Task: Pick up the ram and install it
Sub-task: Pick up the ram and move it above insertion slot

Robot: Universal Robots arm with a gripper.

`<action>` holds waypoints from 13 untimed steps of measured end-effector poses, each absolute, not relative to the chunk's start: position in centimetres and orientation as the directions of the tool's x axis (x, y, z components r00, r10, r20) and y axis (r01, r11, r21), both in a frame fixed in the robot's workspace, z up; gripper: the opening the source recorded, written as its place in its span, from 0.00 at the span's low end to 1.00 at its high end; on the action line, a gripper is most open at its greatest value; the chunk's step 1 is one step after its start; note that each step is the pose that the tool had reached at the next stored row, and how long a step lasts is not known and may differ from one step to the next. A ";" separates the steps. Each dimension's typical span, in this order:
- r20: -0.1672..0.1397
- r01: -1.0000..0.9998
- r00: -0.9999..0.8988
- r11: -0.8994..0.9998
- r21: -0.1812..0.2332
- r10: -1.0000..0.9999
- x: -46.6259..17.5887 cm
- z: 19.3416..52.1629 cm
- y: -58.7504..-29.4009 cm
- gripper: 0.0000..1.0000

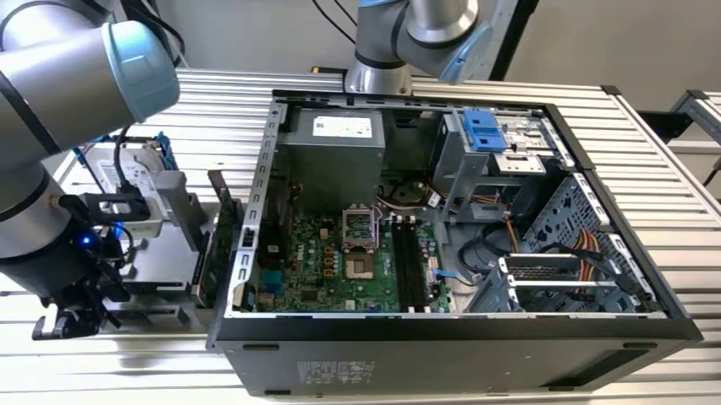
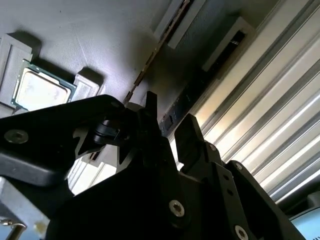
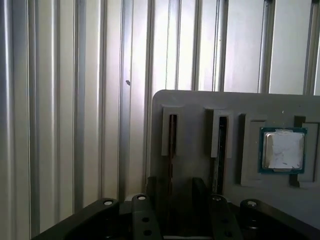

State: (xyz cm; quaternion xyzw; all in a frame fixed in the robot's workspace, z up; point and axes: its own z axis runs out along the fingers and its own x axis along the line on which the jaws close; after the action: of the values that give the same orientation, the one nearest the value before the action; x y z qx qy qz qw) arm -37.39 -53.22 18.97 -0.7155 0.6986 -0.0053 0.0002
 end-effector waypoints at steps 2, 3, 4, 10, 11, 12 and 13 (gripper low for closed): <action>0.007 -1.000 0.024 -0.024 -0.004 -1.000 -37.2 19.0 -53.3 1.00; 0.007 -1.000 0.024 -0.024 -0.003 -1.000 -37.2 19.0 -53.3 1.00; 0.007 -1.000 0.024 -0.024 -0.002 -1.000 -37.2 19.0 -53.3 1.00; 0.007 -1.000 0.024 -0.024 0.002 -1.000 -37.2 19.5 -53.3 1.00; 0.007 -1.000 0.024 -0.024 0.002 -1.000 -37.2 19.5 -53.3 1.00; 0.007 -1.000 0.024 -0.024 0.001 -1.000 -37.2 19.6 -53.3 1.00; 0.007 -1.000 0.025 -0.025 0.001 -1.000 -37.2 19.6 -53.3 1.00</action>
State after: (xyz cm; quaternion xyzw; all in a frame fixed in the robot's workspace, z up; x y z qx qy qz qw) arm -37.18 -53.30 19.62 -0.7159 0.6982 -0.0022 -0.0026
